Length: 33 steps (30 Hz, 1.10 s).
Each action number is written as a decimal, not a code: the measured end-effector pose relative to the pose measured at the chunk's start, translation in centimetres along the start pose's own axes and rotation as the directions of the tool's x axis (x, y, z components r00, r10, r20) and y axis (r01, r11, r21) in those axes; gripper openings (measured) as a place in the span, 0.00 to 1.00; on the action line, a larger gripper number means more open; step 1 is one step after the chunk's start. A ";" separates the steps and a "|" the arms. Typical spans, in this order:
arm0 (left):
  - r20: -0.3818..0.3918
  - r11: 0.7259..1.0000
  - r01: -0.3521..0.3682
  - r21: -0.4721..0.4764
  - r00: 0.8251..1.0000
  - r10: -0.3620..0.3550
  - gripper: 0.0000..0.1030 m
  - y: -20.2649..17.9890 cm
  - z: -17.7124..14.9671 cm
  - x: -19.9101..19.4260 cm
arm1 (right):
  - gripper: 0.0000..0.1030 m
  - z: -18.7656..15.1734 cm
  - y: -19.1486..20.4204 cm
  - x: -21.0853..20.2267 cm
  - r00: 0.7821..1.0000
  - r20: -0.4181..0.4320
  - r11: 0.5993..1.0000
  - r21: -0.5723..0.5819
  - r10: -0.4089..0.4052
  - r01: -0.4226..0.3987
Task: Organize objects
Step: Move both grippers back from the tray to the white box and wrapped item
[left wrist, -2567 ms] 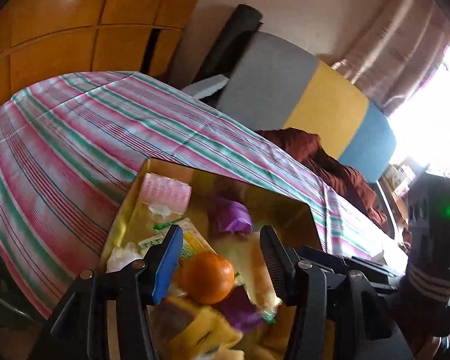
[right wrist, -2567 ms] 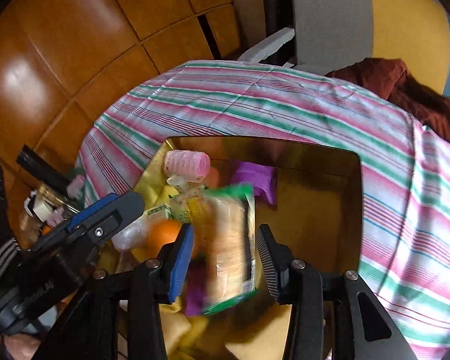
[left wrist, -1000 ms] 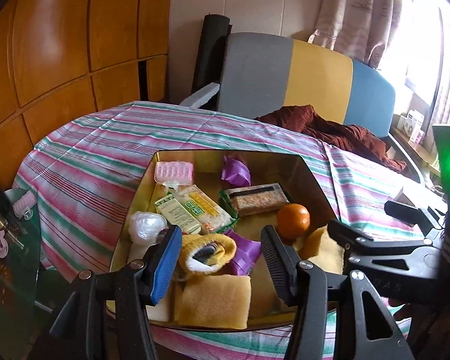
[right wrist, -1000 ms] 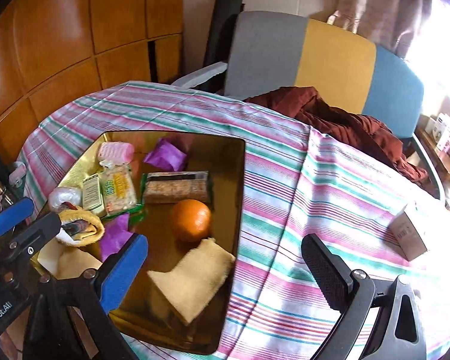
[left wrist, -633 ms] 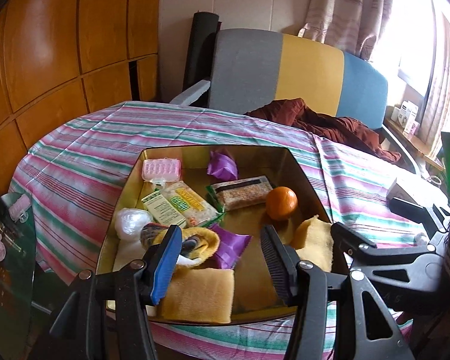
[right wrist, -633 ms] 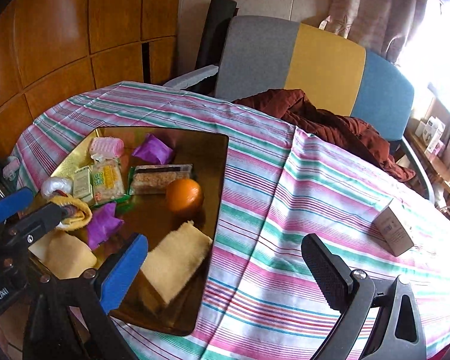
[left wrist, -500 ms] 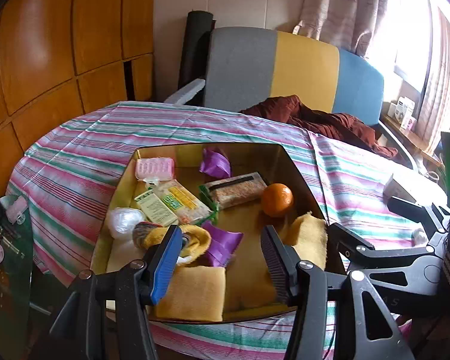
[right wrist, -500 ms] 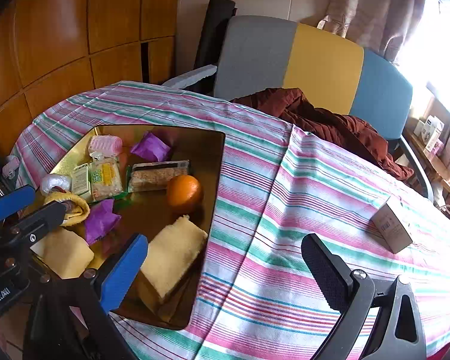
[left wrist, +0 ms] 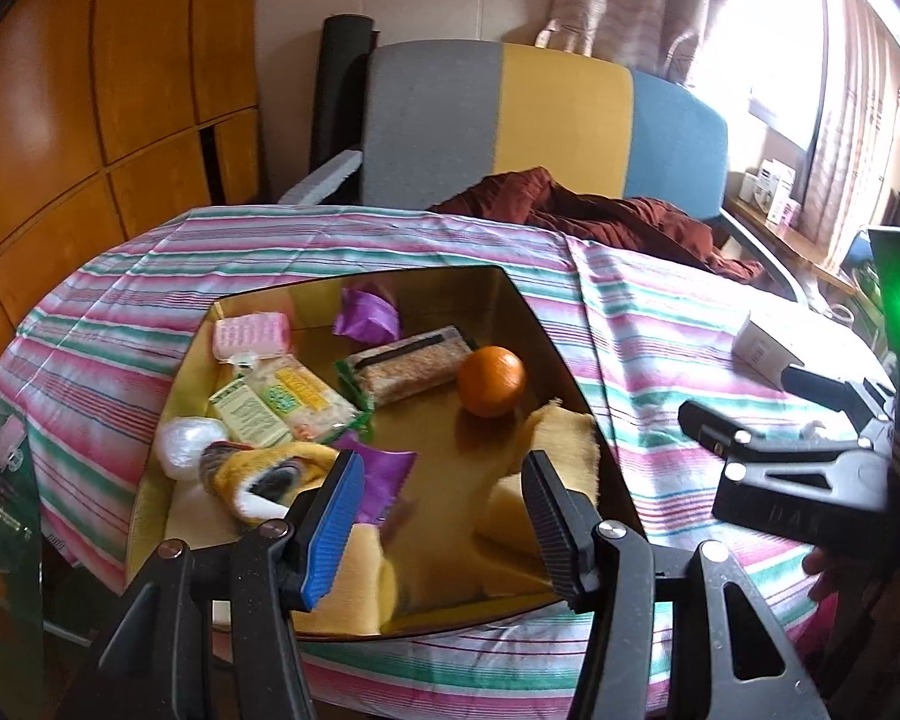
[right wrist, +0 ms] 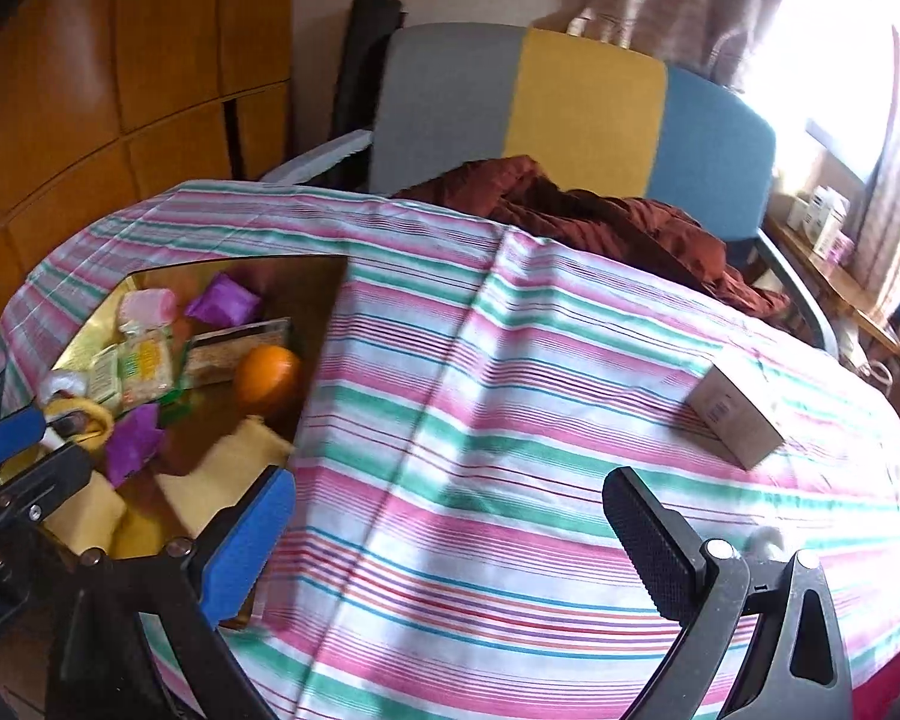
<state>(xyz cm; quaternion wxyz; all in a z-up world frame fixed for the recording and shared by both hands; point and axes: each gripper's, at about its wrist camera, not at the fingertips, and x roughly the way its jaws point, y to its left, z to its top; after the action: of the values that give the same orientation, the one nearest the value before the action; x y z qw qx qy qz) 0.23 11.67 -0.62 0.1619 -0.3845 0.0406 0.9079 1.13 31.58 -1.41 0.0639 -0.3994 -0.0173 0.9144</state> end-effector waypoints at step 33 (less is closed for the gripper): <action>-0.028 0.965 0.058 0.256 0.998 -0.052 0.54 -9.5 1.2 2.2 | 1.00 -2.9 -21.5 3.2 0.956 -0.215 0.956 0.171 -0.202 0.240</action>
<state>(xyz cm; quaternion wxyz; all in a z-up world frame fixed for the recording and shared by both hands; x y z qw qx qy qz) 1.10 21.50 -0.90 0.2350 -0.3709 0.1490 0.8860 3.36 53.24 -3.92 0.2062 -0.4743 0.0339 0.8552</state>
